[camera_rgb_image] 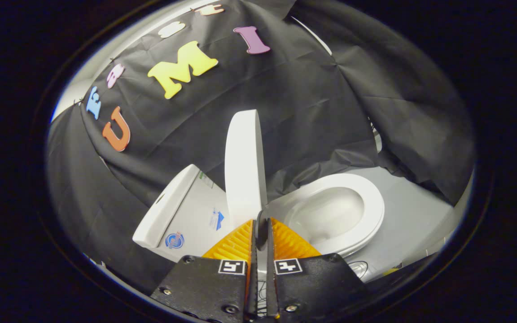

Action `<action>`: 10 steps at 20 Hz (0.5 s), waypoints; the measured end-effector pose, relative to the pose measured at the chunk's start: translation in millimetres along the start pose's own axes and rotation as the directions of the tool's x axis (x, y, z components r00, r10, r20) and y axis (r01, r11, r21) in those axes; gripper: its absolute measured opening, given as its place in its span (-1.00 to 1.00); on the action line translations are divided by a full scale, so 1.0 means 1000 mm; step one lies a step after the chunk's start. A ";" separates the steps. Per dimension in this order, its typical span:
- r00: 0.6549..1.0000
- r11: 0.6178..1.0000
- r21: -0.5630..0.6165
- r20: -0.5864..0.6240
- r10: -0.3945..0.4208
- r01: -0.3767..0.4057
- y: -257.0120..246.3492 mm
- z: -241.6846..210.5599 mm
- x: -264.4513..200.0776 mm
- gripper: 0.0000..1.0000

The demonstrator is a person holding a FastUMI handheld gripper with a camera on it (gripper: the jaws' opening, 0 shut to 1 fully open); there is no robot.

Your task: Open the toilet lid.

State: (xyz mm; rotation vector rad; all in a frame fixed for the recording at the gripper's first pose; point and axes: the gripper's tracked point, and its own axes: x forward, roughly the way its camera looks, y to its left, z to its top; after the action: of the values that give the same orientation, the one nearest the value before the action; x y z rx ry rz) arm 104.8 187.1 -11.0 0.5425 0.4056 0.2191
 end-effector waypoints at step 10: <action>1.000 0.991 -0.135 0.018 -0.024 0.026 0.041 -0.008 0.002 -0.78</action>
State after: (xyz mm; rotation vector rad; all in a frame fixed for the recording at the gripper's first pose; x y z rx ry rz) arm 99.2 225.5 3.8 0.4057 0.3785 0.2159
